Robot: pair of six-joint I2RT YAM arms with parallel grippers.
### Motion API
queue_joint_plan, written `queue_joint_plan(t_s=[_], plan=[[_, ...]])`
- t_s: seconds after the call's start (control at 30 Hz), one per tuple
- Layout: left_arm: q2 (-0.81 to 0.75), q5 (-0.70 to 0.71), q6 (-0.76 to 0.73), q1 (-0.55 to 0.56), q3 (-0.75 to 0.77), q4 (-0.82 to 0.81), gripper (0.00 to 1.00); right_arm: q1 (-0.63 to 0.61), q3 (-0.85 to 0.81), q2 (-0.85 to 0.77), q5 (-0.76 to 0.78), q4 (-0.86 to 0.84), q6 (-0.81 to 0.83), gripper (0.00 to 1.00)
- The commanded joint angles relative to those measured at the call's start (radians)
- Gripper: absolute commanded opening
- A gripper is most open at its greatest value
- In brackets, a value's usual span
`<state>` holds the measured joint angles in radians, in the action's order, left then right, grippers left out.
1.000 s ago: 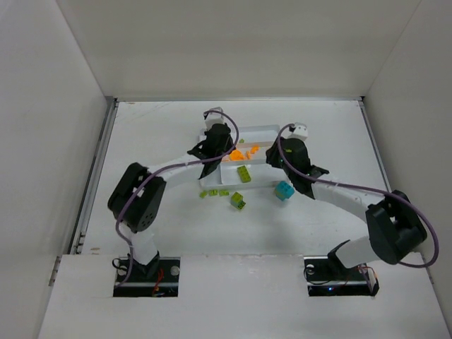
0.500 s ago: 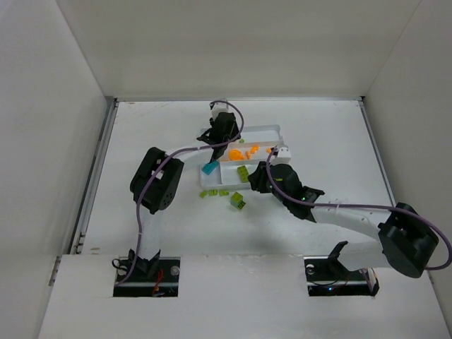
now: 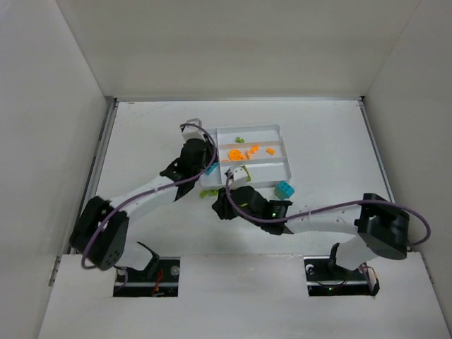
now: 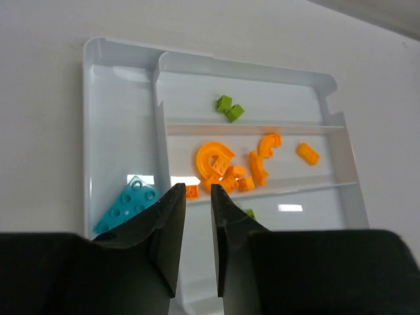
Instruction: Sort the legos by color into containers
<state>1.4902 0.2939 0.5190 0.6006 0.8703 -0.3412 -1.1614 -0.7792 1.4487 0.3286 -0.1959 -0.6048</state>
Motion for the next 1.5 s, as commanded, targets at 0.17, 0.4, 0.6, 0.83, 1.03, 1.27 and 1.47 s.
queue_joint_plan(t_s=[0.17, 0.4, 0.6, 0.83, 1.03, 1.27, 1.47], plan=[[-0.404, 0.094, 0.058, 0.003, -0.344, 0.1, 0.22, 0.025, -0.141, 0.269, 0.064, -0.053, -0.032, 0.49], [-0.525, 0.083, 0.104, 0.012, -0.497, 0.166, 0.29, 0.056, -0.221, 0.403, 0.125, -0.056, -0.056, 0.5], [-0.557, 0.045, 0.13, 0.005, -0.568, 0.163, 0.35, 0.058, -0.287, 0.479, 0.205, -0.021, -0.07, 0.55], [-0.636, 0.014, 0.136, -0.018, -0.625, 0.18, 0.35, 0.056, -0.348, 0.532, 0.312, 0.039, -0.061, 0.57], [-0.682, -0.006, 0.15, -0.037, -0.637, 0.2, 0.35, 0.03, -0.41, 0.591, 0.397, 0.085, -0.059, 0.54], [-0.683, -0.029, 0.156, -0.034, -0.631, 0.209, 0.37, 0.007, -0.423, 0.63, 0.395, 0.093, -0.056, 0.46], [-0.677, -0.029, 0.161, -0.023, -0.62, 0.223, 0.39, -0.004, -0.385, 0.592, 0.408, 0.112, -0.067, 0.33]])
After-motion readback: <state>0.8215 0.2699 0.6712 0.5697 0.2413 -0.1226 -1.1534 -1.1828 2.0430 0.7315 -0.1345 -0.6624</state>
